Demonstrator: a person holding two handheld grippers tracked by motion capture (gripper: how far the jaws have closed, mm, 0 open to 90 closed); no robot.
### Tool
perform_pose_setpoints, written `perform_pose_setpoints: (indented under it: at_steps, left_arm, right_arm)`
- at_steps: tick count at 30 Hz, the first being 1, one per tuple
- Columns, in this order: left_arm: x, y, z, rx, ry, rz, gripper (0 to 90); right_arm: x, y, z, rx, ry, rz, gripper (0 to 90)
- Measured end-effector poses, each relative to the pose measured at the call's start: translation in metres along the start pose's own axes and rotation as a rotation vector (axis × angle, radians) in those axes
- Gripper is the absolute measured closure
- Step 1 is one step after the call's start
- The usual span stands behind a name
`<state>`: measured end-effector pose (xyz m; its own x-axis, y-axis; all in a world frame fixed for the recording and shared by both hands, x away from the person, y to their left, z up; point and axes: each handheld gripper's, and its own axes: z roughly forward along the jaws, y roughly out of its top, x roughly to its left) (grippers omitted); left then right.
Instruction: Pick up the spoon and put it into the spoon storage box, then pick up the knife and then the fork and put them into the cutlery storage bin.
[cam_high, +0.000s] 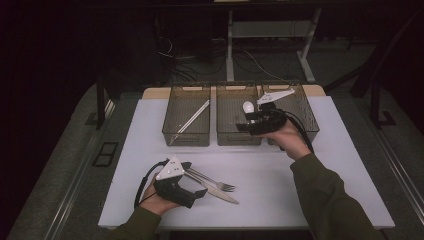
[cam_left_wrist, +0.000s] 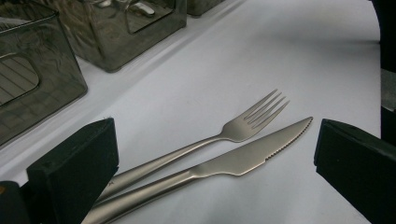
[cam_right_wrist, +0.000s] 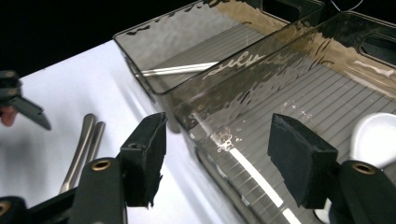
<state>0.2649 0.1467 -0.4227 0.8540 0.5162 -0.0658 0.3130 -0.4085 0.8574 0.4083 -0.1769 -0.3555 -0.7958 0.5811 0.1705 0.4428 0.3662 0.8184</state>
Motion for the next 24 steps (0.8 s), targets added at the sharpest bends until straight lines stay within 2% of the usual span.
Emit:
perform_pose_setpoints:
  at_steps: [5,12,15,18,24]
  left_arm:
    - [0.0,0.0,0.0,0.005,0.0,-0.001,0.0]
    - [0.0,0.0,0.001,0.017,0.002,0.002,0.0]
    - [0.0,0.001,0.001,0.014,0.003,0.0,0.0]
    - [0.0,0.001,-0.001,0.012,0.006,-0.002,0.0]
    - [0.003,0.003,-0.003,0.026,0.027,0.006,2.5]
  right_arm:
    - [0.008,-0.016,-0.012,-0.009,0.016,-0.01,34.0]
    - [0.017,-0.051,-0.028,-0.022,0.02,0.02,29.3]
    - [0.022,-0.068,-0.035,-0.023,0.003,0.029,27.4]
    - [0.026,-0.082,-0.044,-0.024,-0.049,0.03,25.1]
    - [0.031,-0.111,-0.066,-0.047,-0.079,0.043,21.6]
